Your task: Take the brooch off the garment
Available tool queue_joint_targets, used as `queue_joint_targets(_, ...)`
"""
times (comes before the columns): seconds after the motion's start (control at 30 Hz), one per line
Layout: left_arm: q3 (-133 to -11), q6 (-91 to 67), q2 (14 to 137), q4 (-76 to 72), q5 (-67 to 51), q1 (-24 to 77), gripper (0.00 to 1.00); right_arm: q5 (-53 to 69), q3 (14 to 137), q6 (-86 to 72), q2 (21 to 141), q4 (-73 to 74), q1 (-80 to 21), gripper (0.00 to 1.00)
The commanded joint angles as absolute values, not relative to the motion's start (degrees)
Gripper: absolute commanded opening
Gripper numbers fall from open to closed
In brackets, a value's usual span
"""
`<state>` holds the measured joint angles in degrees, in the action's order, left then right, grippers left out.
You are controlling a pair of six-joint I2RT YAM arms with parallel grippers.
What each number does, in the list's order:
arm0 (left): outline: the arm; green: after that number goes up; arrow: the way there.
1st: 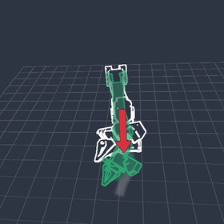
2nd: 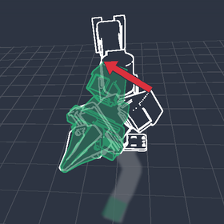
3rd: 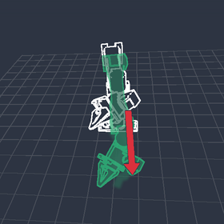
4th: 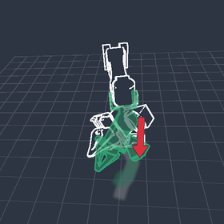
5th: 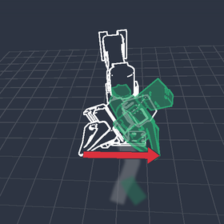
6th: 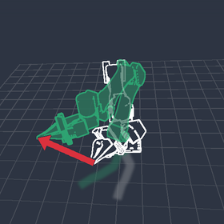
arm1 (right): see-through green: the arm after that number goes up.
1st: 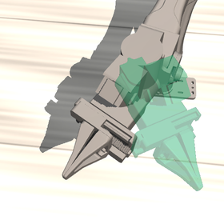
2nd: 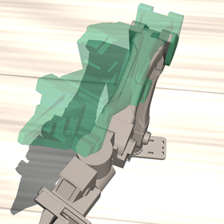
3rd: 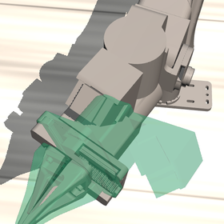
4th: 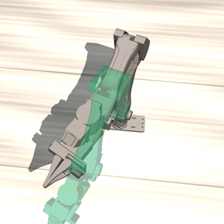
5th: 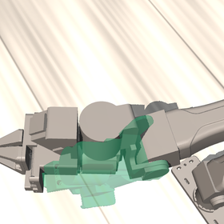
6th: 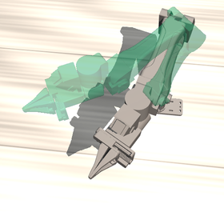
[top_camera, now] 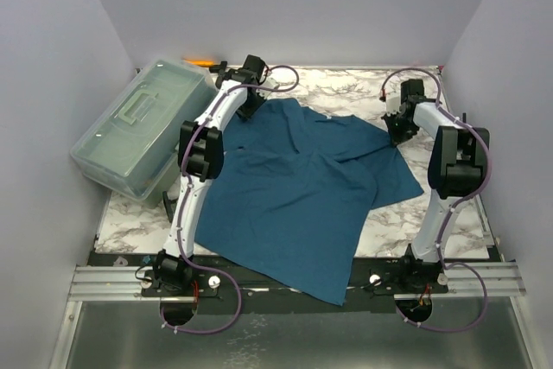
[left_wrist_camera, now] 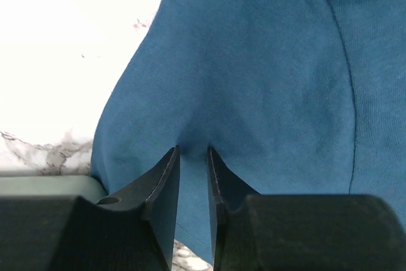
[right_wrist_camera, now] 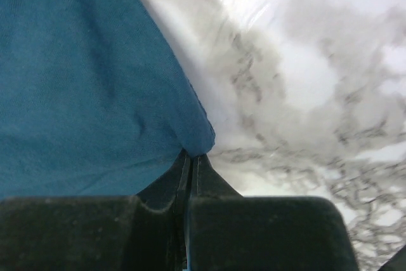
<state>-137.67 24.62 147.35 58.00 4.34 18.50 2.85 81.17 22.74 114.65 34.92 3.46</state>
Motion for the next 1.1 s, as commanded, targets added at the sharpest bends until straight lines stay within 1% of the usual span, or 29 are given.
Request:
queue_joint_targets(0.0,-142.5,24.1,154.3,58.9,7.9,18.8,0.23,-1.6,87.2,24.0,119.8,32.4,4.0,0.01)
queue_joint_targets(0.13,-145.0,24.2,156.2,56.8,11.3,18.7,0.20,-2.2,93.9,23.5,124.0,32.1,3.9,0.01)
queue_joint_targets(0.27,-146.0,24.5,156.9,52.4,15.2,18.5,0.20,-4.2,100.0,24.1,127.2,32.2,3.9,0.01)
queue_joint_targets(0.43,-148.8,24.3,158.4,49.0,19.0,18.3,0.21,-5.3,106.2,24.7,128.5,34.3,4.9,0.00)
queue_joint_targets(0.53,-148.8,24.0,158.5,46.6,19.8,18.2,0.21,-5.0,107.5,24.9,128.3,36.0,5.4,0.01)
queue_joint_targets(0.63,-148.8,23.0,158.2,44.2,19.1,18.0,0.22,-5.0,105.7,25.1,127.0,35.6,6.2,0.01)
queue_joint_targets(0.67,-148.9,22.5,158.0,43.6,18.6,18.1,0.26,-5.1,105.1,24.9,126.8,35.4,6.4,0.01)
queue_joint_targets(0.7,-149.3,22.1,158.0,43.4,17.9,18.1,0.33,-4.9,104.9,24.8,126.8,35.3,6.4,0.03)
queue_joint_targets(0.77,-149.7,21.1,157.8,43.2,16.2,18.0,0.50,-3.8,105.2,24.3,126.8,35.7,6.5,0.30)
queue_joint_targets(0.8,-149.6,20.8,157.4,43.2,15.2,18.0,0.58,-3.2,106.0,24.0,126.8,36.1,6.5,0.51)
queue_joint_targets(0.83,-149.4,20.6,156.7,43.2,14.7,18.0,0.62,-2.9,107.1,23.7,126.8,36.6,6.5,0.61)
queue_joint_targets(0.93,-146.8,20.0,153.6,43.3,12.7,18.1,0.76,-1.2,113.1,23.0,126.9,40.4,6.6,0.68)
queue_joint_targets(1.0,-144.4,19.3,150.2,44.0,11.3,18.2,0.83,1.4,116.1,22.9,126.1,43.9,6.7,0.69)
queue_joint_targets(1.07,-141.2,17.3,146.0,45.5,7.8,18.3,0.89,4.5,115.9,23.2,123.8,46.5,6.7,0.70)
